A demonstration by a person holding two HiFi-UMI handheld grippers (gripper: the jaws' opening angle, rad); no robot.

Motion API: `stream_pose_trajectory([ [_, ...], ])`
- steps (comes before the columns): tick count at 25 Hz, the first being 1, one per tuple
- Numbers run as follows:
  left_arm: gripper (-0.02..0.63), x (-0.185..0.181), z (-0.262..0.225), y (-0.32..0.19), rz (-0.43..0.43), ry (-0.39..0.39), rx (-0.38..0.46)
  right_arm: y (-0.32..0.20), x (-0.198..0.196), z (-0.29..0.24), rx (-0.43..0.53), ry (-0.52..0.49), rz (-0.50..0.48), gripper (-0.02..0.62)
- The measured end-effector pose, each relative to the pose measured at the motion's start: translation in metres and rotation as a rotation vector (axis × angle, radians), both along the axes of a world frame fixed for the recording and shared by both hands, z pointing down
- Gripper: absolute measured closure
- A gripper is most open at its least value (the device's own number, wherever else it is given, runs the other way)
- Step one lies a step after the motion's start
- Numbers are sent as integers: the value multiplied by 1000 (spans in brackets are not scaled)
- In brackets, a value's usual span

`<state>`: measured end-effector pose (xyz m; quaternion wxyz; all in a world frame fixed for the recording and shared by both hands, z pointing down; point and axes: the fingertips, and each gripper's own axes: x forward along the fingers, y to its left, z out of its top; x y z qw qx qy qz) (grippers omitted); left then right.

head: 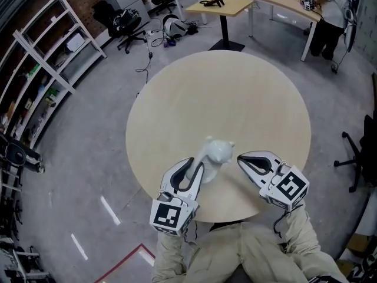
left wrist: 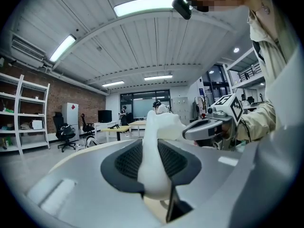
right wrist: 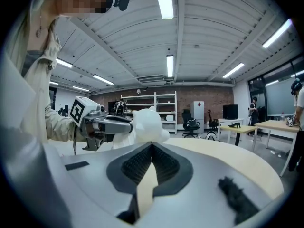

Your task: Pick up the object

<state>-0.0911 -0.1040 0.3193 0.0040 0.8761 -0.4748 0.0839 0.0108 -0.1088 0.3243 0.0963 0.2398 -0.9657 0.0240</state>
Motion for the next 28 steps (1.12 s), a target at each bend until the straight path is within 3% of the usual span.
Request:
stream_pose_trajectory([
  [16, 500, -5, -8, 23, -68, 10, -45, 13, 12, -7, -10, -6, 28, 594],
  [22, 502, -5, -14, 53, -25, -4, 29, 47, 19, -14, 19, 1, 64, 594],
  [28, 502, -13, -13, 112, -21, 21, -12, 106, 16, -12, 22, 1, 114, 594],
])
